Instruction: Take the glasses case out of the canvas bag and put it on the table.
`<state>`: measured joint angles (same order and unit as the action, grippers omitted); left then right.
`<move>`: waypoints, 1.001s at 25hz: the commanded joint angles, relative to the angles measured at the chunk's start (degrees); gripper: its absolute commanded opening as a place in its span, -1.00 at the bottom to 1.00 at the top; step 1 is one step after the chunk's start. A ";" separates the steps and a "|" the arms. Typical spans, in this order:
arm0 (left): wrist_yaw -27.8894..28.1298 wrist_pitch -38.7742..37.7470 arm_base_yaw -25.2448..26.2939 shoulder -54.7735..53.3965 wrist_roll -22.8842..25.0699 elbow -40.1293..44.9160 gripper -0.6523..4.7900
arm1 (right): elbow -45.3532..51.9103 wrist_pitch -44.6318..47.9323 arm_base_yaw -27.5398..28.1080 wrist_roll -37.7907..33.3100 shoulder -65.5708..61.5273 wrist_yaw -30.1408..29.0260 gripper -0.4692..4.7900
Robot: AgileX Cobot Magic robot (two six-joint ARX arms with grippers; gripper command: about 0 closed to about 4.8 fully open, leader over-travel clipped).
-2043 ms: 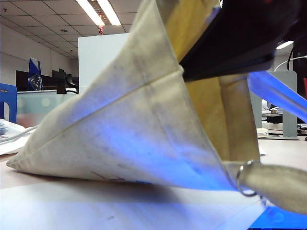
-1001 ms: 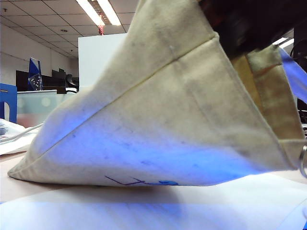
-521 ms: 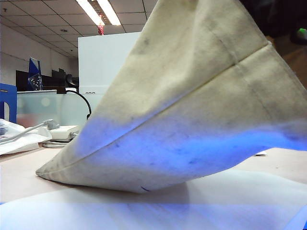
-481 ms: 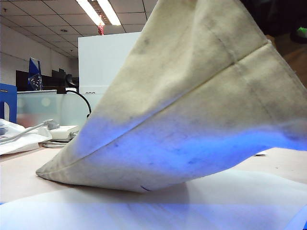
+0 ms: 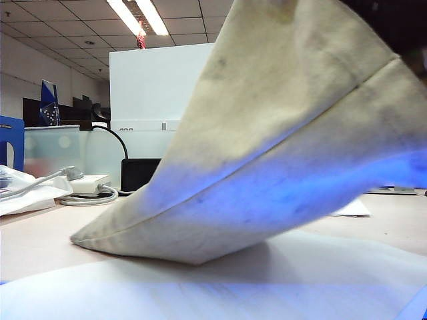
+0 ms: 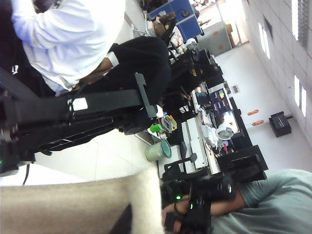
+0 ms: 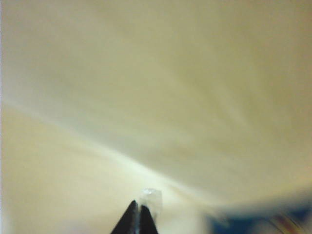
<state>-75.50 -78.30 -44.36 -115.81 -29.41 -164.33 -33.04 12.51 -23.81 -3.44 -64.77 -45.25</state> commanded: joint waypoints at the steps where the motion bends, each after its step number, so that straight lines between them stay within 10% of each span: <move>1: -1.77 -0.61 -0.17 0.61 0.46 -0.24 -0.78 | -2.21 -1.31 6.95 -5.38 2.54 -6.43 -0.84; 6: -0.17 -1.73 0.00 0.42 1.99 -0.20 -0.78 | -2.27 -11.65 12.98 -7.19 7.43 -23.15 -0.84; 13: -0.39 -0.63 -0.15 0.46 0.63 -0.22 -0.78 | -2.25 -33.38 9.99 16.11 6.25 14.21 -0.84; 21: 1.64 14.53 -5.57 0.57 -7.67 -0.24 -0.78 | -2.27 -19.93 9.38 9.20 -10.29 19.04 -0.78; 25: 2.43 13.66 -7.72 0.79 -7.45 -0.24 -0.78 | -5.33 -12.15 9.22 4.72 -10.75 27.78 0.02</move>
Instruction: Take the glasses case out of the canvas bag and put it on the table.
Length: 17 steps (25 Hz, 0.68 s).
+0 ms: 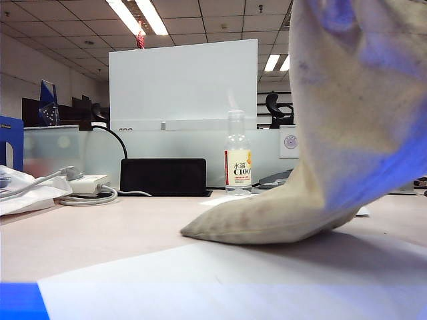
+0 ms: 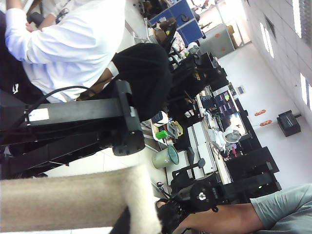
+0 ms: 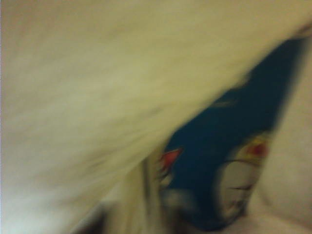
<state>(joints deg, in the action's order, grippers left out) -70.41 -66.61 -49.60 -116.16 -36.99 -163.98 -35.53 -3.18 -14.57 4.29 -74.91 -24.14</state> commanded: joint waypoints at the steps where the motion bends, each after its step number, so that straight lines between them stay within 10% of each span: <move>1: -2.71 1.99 -4.28 1.14 0.61 -0.59 -0.78 | -3.87 6.19 -0.48 -2.99 -1.99 8.79 0.02; 9: -5.22 7.43 -9.33 1.55 -5.57 -0.61 -0.78 | -11.10 4.33 -4.07 -8.44 -0.33 10.93 0.22; 17: 4.26 14.36 2.23 1.60 -6.86 -0.61 -0.78 | -11.04 -15.39 -15.43 -8.15 23.98 8.98 0.19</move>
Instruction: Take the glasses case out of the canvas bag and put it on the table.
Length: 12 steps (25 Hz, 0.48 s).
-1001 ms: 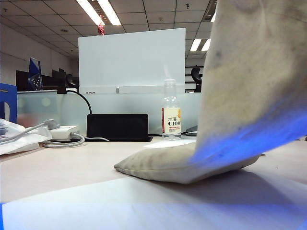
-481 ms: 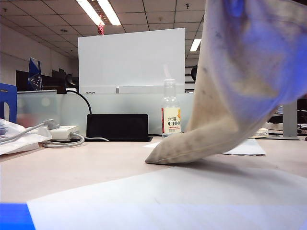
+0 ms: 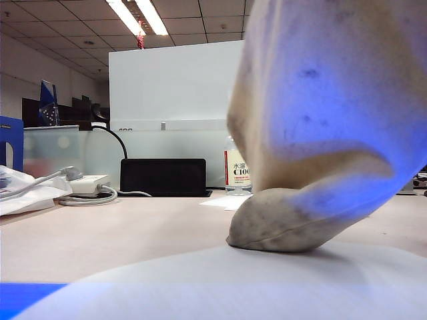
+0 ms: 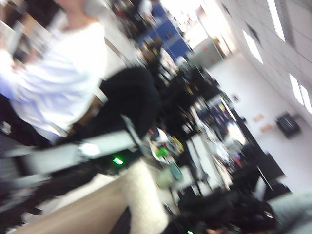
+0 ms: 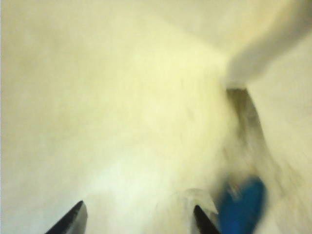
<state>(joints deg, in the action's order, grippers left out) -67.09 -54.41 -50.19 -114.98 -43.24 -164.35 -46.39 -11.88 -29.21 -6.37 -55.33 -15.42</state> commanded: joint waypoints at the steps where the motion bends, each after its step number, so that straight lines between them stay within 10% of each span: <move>1: 0.85 4.28 2.93 0.44 -1.60 -0.24 -0.78 | -0.02 -9.49 -0.87 3.98 4.98 -0.09 0.13; 12: -0.81 11.08 1.51 0.57 -7.80 -0.24 -0.78 | 6.21 -10.69 -10.99 5.62 -2.69 10.84 -0.26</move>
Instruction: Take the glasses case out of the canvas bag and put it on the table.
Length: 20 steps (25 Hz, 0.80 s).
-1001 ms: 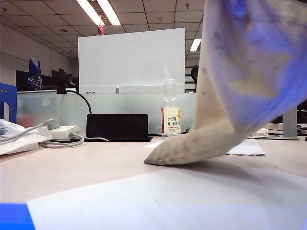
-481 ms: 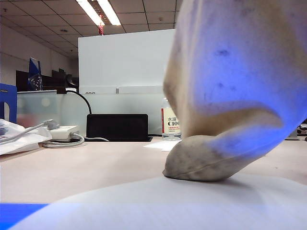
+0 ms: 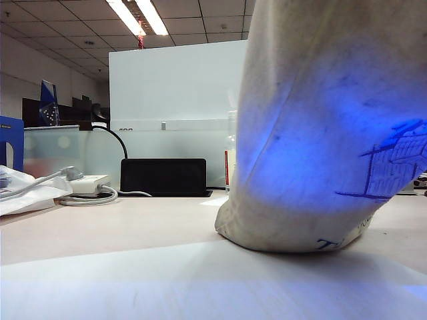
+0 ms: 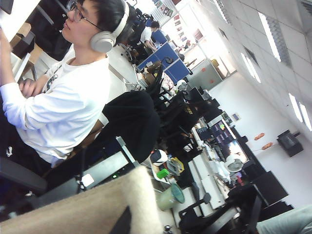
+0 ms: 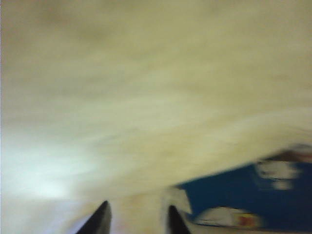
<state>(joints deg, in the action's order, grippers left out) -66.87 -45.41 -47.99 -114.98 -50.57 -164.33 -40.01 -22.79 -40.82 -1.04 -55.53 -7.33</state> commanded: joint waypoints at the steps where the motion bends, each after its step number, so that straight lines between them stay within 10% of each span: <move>1: -1.07 2.27 -1.18 0.57 -0.50 -0.26 -0.78 | -0.17 0.33 1.14 0.31 -4.39 2.54 -0.26; 5: -3.56 2.69 -3.34 1.05 -0.55 -0.26 -0.78 | -0.24 -0.02 4.13 4.57 -11.61 13.92 -0.16; 12: -6.08 -0.35 -6.84 1.53 -0.61 -0.26 -0.78 | -0.28 5.86 25.62 5.73 -12.00 3.52 -0.13; 16: -4.85 -0.35 -9.31 1.51 -0.42 -0.26 -0.78 | -0.28 9.46 28.28 5.77 -17.38 8.96 0.57; 20: -4.98 -1.40 -9.29 1.51 1.42 -0.26 -0.78 | -0.37 9.60 33.53 5.77 -17.29 11.15 0.79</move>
<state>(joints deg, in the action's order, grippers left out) -68.84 -48.90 -56.75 -114.65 -50.74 -163.98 -40.23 -11.86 -8.64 4.82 -72.82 1.93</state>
